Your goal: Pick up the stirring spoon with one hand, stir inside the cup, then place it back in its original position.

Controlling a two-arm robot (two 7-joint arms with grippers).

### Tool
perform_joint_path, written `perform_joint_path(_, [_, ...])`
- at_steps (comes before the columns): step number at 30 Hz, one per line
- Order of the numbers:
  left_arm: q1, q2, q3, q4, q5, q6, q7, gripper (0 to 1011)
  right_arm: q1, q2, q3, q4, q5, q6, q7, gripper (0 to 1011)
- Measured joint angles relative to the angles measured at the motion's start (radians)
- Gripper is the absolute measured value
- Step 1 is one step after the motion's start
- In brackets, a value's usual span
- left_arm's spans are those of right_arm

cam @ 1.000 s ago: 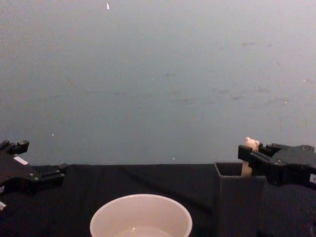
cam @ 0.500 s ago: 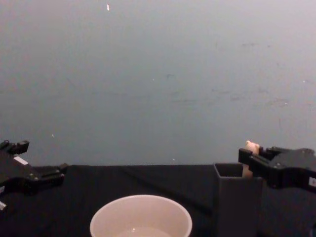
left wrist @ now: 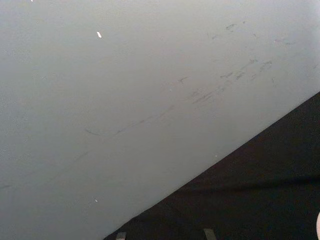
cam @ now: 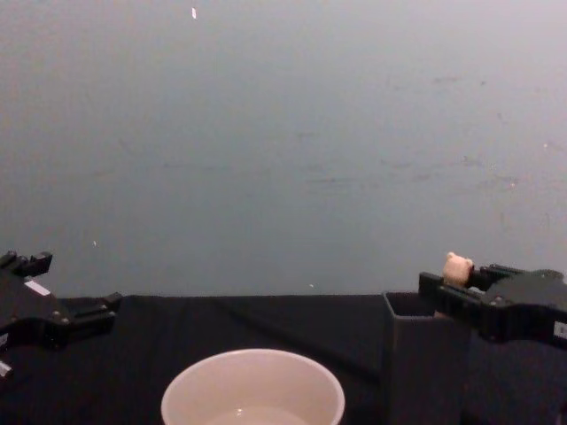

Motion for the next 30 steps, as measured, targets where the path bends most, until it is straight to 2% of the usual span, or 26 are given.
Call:
perform_joint_path(1, [0.000, 0.000, 0.000, 0.000, 0.000, 0.000, 0.000, 1001, 0.000, 0.000, 0.000, 0.000, 0.000, 0.000, 0.000, 417])
perform_joint_path(4, [0.000, 0.000, 0.000, 0.000, 0.000, 0.000, 0.000, 1001, 0.000, 0.000, 0.000, 0.000, 0.001, -0.001, 0.000, 536])
perform_joint_path(7, [0.000, 0.000, 0.000, 0.000, 0.000, 0.000, 0.000, 1001, 0.000, 0.001, 0.000, 0.000, 0.002, -0.001, 0.001, 621])
perform_joint_path(8, [0.000, 0.000, 0.000, 0.000, 0.000, 0.000, 0.000, 1001, 0.000, 0.001, 0.000, 0.000, 0.002, -0.001, 0.001, 621])
perform_joint_path(10, [0.000, 0.000, 0.000, 0.000, 0.000, 0.000, 0.000, 1001, 0.000, 0.001, 0.000, 0.000, 0.002, -0.001, 0.001, 736])
perform_joint_path(13, [0.000, 0.000, 0.000, 0.000, 0.000, 0.000, 0.000, 1001, 0.001, 0.001, 0.001, -0.001, 0.002, -0.002, 0.001, 791])
perform_joint_path(18, [0.000, 0.000, 0.000, 0.000, 0.000, 0.000, 0.000, 1001, 0.001, 0.001, 0.001, -0.001, 0.003, -0.002, 0.001, 950])
perform_joint_path(21, [0.000, 0.000, 0.000, 0.000, 0.000, 0.000, 0.000, 1001, 0.001, 0.001, 0.001, -0.001, 0.003, -0.003, 0.001, 1003])
perform_joint_path(26, [0.000, 0.000, 0.000, 0.000, 0.000, 0.000, 0.000, 1001, 0.001, -0.001, 0.012, -0.010, 0.014, -0.015, 0.011, 1002])
perform_joint_path(30, [0.000, 0.000, 0.000, 0.000, 0.000, 0.000, 0.000, 1001, 0.003, -0.007, 0.049, -0.040, 0.036, -0.047, 0.009, 1002])
